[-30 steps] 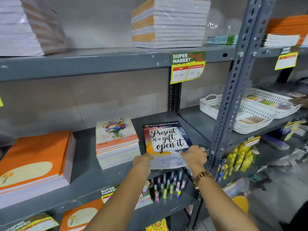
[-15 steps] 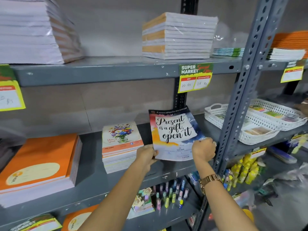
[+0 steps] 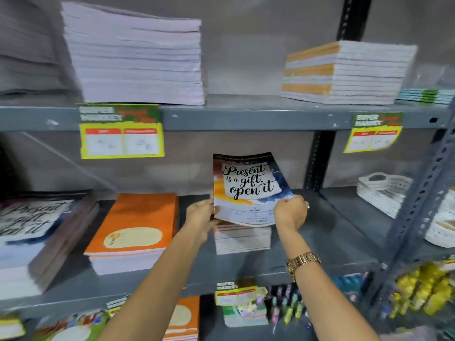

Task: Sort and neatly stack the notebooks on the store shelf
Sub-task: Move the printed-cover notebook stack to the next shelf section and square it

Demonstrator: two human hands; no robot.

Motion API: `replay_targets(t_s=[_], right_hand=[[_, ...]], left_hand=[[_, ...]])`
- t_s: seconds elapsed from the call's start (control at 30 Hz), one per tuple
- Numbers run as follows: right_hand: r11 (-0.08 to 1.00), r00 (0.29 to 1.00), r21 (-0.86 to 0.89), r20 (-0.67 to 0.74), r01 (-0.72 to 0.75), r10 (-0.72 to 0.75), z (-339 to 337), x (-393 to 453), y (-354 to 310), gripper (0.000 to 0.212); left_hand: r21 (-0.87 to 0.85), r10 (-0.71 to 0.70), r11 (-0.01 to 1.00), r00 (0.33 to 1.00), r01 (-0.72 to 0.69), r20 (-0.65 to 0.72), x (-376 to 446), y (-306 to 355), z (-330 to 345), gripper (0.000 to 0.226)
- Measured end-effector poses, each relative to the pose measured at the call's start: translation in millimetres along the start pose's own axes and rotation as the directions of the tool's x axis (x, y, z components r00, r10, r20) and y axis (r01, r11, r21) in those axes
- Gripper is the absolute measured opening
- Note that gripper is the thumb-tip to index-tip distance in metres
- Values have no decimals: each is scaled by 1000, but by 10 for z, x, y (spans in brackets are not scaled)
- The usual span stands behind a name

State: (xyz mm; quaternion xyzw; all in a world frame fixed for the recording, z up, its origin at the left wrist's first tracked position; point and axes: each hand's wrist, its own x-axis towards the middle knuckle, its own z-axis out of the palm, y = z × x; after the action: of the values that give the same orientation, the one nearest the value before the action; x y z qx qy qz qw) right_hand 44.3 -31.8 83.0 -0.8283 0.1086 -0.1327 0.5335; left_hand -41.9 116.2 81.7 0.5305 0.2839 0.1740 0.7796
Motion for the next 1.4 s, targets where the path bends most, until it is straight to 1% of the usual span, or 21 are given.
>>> replay_targets(t_s=[0.1, 0.2, 0.33, 0.47, 0.5, 0.6, 0.63, 0.73, 0.77, 0.83, 0.87, 0.93, 1.03, 1.07, 1.1, 1.17, 1.2, 1.23, 1.27, 1.33, 1.4], right_hand=[[1000, 999, 1, 47, 20, -20, 242, -354, -189, 29], [1000, 993, 9, 116, 24, -25, 559, -847, -410, 29], [999, 981, 25, 192, 27, -32, 989, -1466, -656, 31], [996, 966, 83, 256, 24, -44, 1365, -2071, -910, 31], [995, 961, 99, 270, 27, -53, 1438, -2209, -958, 31], [990, 936, 140, 347, 2, -51, 1687, -2650, -1109, 29], [988, 926, 157, 374, -9, -51, 1752, -2780, -1156, 29], [969, 872, 224, 489, -102, -21, 2016, -3076, -1225, 31], [961, 842, 238, 539, -138, -13, 2120, -3162, -1229, 29], [940, 771, 251, 636, -231, 20, 2297, -3311, -1245, 15], [932, 740, 243, 672, -270, 40, 2364, -3372, -1248, 14], [921, 685, 209, 725, -328, 79, 2461, -3504, -1261, 21], [919, 651, 166, 750, -357, 117, 2611, -3643, -1170, 24], [933, 652, 146, 750, -328, 112, 2652, -3682, -1124, 20], [955, 662, 122, 744, -270, 92, 2680, -3721, -1093, 14], [986, 678, 94, 735, -134, 22, 2733, -3764, -1040, 18], [995, 691, 80, 722, -57, -19, 2759, -3774, -1020, 17], [998, 706, 55, 706, 20, -53, 2755, -3788, -1019, 11], [995, 716, 25, 693, 95, -86, 2757, -3801, -1023, 7], [976, 719, -12, 678, 218, -152, 2738, -3834, -1053, 16], [937, 711, -57, 668, 345, -221, 2713, -3879, -1079, 12]], left_hand=[[0, 27, 1000, 999, -27, -22, -13, 156, -451, 26], [27, 37, 999, 997, -35, -72, -19, 368, -1086, 30], [61, 63, 997, 989, -56, -132, -13, 611, -1898, 32], [82, 97, 993, 978, -83, -187, -87, 867, -2640, 33], [92, 105, 992, 971, -87, -214, -75, 910, -2811, 32], [140, 130, 986, 950, -93, -285, -94, 1057, -3313, 17], [150, 140, 984, 940, -97, -312, -103, 1091, -3453, 17], [224, 193, 968, 900, -110, -391, -130, 1151, -3850, 31], [259, 210, 960, 887, -108, -411, -126, 1162, -3991, 33], [343, 251, 934, 861, -96, -442, -95, 1173, -4277, 39], [379, 268, 921, 853, -90, -448, -84, 1176, -4391, 41], [444, 295, 892, 848, -81, -440, -57, 1191, -4601, 39], [550, 329, 834, 843, -48, -426, 5, 1183, -4801, 38], [586, 340, 810, 841, -34, -421, 19, 1166, -4834, 38], [617, 350, 787, 836, -17, -422, 26, 1152, -4859, 38], [679, 391, 734, 819, -2, -420, 52, 1112, -4900, 31], [717, 420, 697, 811, 0, -408, 87, 1090, -4935, 29], [751, 444, 660, 805, 4, -394, 123, 1071, -4970, 29], [779, 456, 627, 803, 15, -383, 158, 1058, -4999, 27], [823, 480, 567, 796, 39, -369, 189, 1037, -5029, 20], [869, 524, 492, 779, 53, -344, 178, 1022, -5050, 15]])
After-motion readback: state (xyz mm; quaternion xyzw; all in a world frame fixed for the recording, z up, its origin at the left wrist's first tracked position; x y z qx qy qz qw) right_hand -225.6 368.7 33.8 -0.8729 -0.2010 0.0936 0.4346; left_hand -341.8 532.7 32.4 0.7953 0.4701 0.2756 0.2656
